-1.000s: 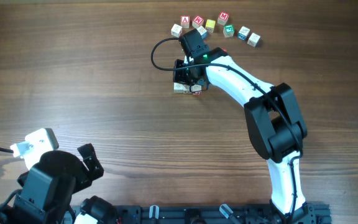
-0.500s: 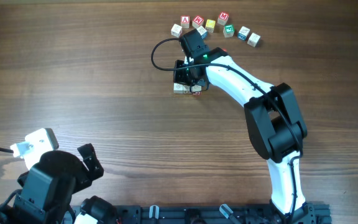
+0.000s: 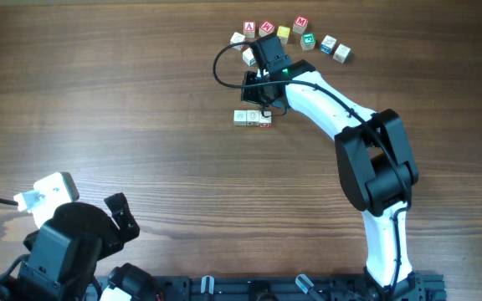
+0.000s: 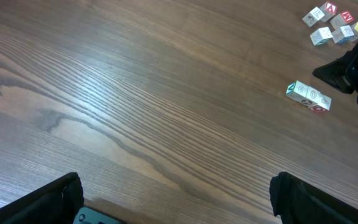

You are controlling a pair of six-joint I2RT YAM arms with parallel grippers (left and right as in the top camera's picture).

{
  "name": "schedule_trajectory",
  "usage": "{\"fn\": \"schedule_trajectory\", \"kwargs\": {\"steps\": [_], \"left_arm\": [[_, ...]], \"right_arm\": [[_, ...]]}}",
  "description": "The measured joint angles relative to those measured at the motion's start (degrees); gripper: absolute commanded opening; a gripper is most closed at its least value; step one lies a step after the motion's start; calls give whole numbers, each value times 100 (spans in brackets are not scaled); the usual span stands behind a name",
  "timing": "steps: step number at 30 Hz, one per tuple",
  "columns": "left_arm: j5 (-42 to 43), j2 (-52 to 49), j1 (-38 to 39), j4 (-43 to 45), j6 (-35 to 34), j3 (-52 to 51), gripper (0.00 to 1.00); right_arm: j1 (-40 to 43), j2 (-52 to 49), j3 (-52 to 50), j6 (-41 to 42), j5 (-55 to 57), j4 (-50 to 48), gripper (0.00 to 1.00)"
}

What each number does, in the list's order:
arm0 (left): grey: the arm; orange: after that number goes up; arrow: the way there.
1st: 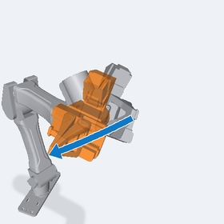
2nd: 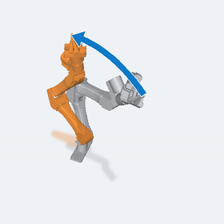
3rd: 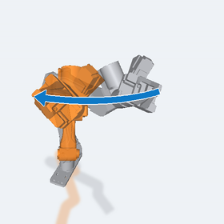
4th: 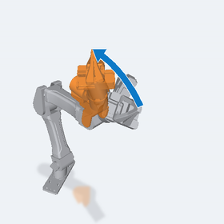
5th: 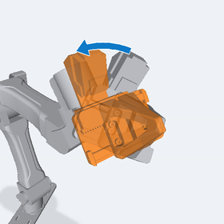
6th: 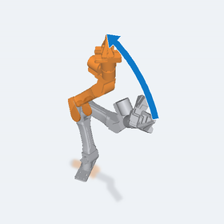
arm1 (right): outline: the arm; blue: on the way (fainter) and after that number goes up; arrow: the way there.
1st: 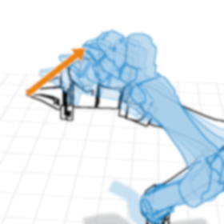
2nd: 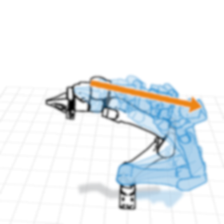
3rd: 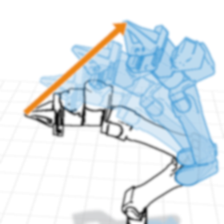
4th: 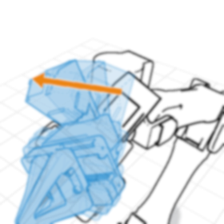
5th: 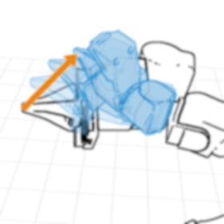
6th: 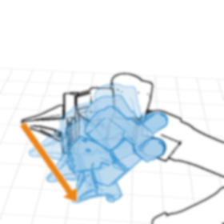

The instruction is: Form a horizontal line

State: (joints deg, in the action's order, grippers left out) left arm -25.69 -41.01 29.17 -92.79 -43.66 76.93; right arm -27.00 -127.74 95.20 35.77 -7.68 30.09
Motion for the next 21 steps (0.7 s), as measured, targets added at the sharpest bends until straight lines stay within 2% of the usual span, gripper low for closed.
{"fn": "schedule_trajectory", "kwargs": {"steps": [10,17,19,21], "left_arm": [[0,0,0,0,0,0,100],[0,0,0,4,0,0,100],[0,0,0,4,0,0,100],[-2,0,0,4,0,0,100]], "right_arm": [[127,28,15,17,793,494,4],[39,1416,118,72,984,2769,5],[-74,1513,-120,111,916,2837,4],[-140,1521,-798,153,785,2280,4]]}}
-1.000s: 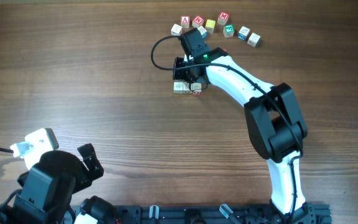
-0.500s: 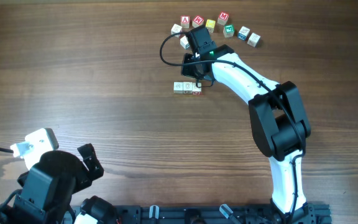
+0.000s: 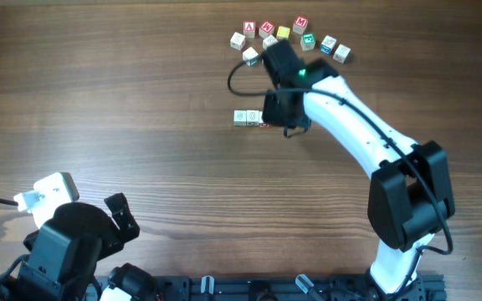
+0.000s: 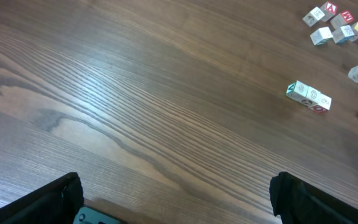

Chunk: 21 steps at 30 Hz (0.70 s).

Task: Form a horizontal line
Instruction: 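Push the '4' block leftward against the '0' block with the right gripper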

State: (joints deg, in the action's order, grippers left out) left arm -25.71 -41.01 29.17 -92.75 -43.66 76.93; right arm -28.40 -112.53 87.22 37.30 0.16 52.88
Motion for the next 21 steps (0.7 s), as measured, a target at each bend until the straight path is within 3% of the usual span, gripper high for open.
{"fn": "schedule_trajectory", "kwargs": {"steps": [3,9,21], "left_arm": [[2,0,0,-2,0,0,100],[0,0,0,-2,0,0,100],[2,0,0,-2,0,0,100]], "right_arm": [[-22,-28,-702,-4,-181,-575,4],[-22,-35,-1132,-184,-428,-1283,4],[-22,-201,-1176,-660,-737,-1703,4]]}}
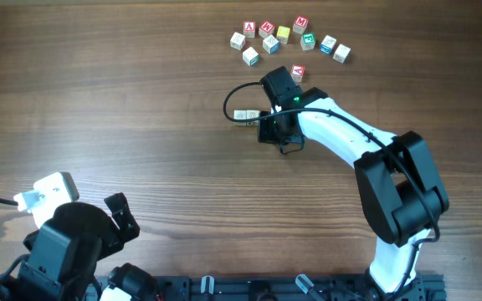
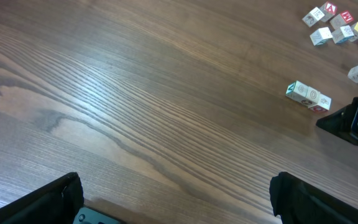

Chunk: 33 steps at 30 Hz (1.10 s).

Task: Form a horizontal line
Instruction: 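Push the '4' block leftward against the '0' block with the right gripper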

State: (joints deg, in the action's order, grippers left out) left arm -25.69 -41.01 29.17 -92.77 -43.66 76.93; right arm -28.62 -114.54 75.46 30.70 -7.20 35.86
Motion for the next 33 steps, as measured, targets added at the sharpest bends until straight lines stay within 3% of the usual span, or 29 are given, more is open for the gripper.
{"fn": "schedule_trajectory", "kwargs": {"steps": [33], "left_arm": [[-2,0,0,0,0,0,100]], "right_arm": [[0,0,0,-20,-24,-511,4]]}}
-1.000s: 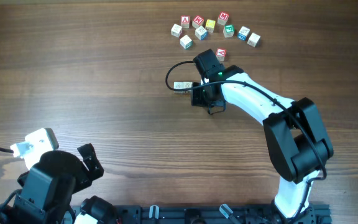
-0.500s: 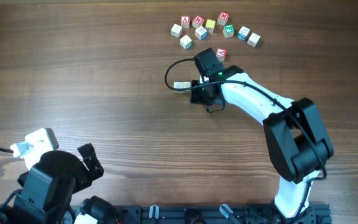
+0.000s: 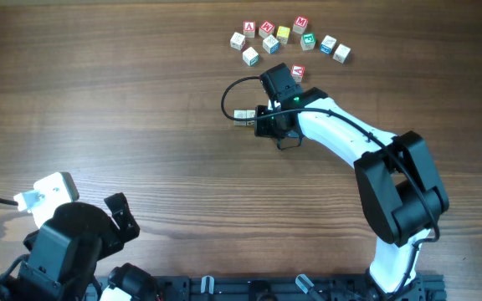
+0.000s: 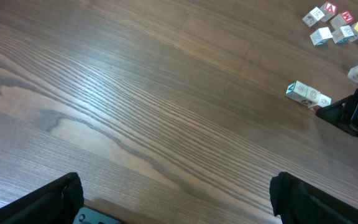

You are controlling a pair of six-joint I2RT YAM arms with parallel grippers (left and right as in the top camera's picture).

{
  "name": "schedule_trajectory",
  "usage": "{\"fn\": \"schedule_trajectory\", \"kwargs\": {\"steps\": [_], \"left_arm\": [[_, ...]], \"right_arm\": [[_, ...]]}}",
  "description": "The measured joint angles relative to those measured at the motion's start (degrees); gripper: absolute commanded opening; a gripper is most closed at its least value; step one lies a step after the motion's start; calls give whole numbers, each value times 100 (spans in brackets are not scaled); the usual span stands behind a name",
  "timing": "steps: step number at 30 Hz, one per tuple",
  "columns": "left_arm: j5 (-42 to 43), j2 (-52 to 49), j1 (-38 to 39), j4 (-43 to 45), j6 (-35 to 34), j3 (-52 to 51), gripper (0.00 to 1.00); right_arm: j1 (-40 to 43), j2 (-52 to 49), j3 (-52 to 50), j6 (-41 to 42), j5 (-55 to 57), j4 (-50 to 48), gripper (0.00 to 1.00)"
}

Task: Form a horizontal line
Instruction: 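Push the '4' block leftward against the '0' block with the right gripper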

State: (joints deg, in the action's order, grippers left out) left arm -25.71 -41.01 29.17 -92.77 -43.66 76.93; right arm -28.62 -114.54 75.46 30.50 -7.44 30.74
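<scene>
A short row of lettered cubes (image 3: 242,115) lies mid-table, also in the left wrist view as the row (image 4: 307,94). My right gripper (image 3: 271,119) sits at the row's right end and covers the last cube; its fingers are hidden under the wrist. From the left wrist, the right gripper (image 4: 345,113) is a dark shape touching the row's end. A lone red-faced cube (image 3: 298,73) rests just behind the arm. Several loose cubes (image 3: 284,33) are clustered at the back. My left gripper (image 4: 176,184) is open over bare wood at the front left.
The left arm's base and a white part (image 3: 47,191) fill the front left corner. The right arm (image 3: 350,138) stretches from the front right across to the row. A black cable loop (image 3: 228,92) arcs over the table beside the row.
The right gripper has shifted slightly left, closer against the right end of the row. The cubes and the left arm have stayed where they were.
The right gripper was first at the near edge of the back cluster. Then it was down at the row's right side, with a red-faced cube lying alone between cluster and row. Later it stood lower at the row's right end, and now presses closer.
</scene>
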Motion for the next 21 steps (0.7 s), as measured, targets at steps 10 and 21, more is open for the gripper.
{"fn": "schedule_trajectory", "kwargs": {"steps": [10,21], "left_arm": [[2,0,0,0,0,0,100],[0,0,0,0,0,0,100]], "right_arm": [[0,0,0,0,22,-59,4],[0,0,0,0,44,258,4]]}}
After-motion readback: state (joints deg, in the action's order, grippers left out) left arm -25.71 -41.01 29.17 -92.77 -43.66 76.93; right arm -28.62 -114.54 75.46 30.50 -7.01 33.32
